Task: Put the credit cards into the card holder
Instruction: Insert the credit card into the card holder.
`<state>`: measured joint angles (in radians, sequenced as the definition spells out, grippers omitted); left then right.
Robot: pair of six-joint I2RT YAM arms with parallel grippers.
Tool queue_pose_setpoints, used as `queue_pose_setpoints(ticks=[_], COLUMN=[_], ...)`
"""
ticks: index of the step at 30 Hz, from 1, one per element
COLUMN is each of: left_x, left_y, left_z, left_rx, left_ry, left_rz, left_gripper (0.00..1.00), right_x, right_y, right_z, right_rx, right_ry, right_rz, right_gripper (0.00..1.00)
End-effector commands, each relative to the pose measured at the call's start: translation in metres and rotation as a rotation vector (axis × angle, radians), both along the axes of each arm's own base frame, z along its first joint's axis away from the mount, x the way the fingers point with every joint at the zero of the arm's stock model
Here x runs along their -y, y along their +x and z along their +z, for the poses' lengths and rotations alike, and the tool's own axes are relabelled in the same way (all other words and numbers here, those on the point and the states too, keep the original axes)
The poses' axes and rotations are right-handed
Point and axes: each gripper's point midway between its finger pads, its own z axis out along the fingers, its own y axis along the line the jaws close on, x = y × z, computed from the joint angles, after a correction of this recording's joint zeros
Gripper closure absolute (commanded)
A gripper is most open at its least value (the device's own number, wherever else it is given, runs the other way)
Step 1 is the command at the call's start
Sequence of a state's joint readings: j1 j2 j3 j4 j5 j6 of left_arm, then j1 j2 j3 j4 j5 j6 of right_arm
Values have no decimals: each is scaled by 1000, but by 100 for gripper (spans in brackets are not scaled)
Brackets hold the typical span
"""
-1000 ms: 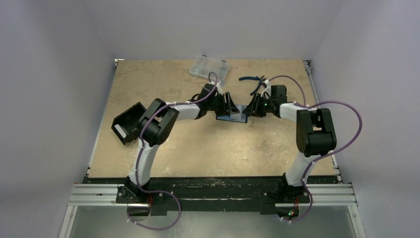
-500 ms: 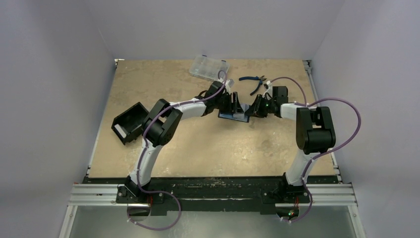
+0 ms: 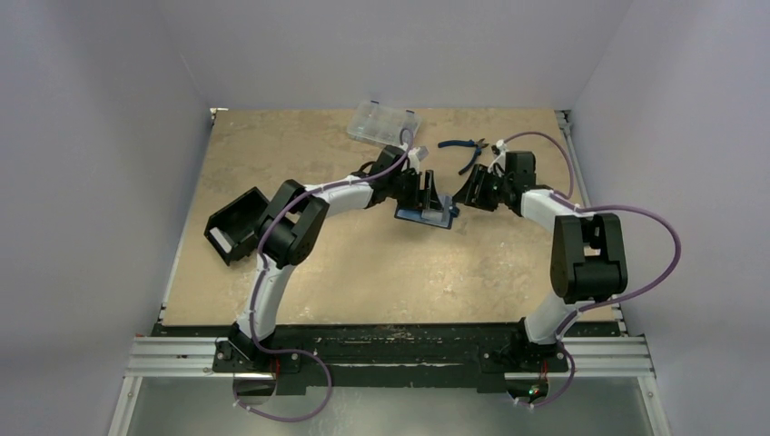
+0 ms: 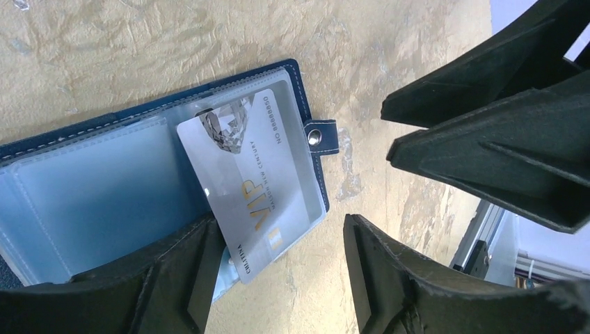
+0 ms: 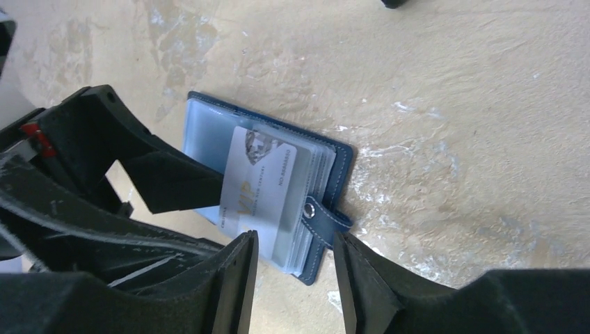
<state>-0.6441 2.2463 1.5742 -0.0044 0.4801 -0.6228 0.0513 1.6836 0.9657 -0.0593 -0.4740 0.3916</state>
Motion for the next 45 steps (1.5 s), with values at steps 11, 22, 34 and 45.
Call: queue_pose_setpoints(ticks=[11, 22, 34, 45], left_x=[27, 58, 36, 11], left_y=[-18, -46, -19, -35], left_z=[-14, 16, 16, 57], left_rx=[89, 237, 184, 47], left_ry=[160, 63, 144, -93], left_rz=[16, -289, -216, -148], left_gripper=[30, 28, 27, 27], right_x=[-13, -27, 27, 45], right_y=[1, -1, -2, -5], right_z=[-23, -14, -12, -14], right_rx=[-93, -85, -53, -65], right_ry=[102, 215, -134, -301], right_rz=[-34, 6, -98, -126], right_gripper=[49, 50, 41, 29])
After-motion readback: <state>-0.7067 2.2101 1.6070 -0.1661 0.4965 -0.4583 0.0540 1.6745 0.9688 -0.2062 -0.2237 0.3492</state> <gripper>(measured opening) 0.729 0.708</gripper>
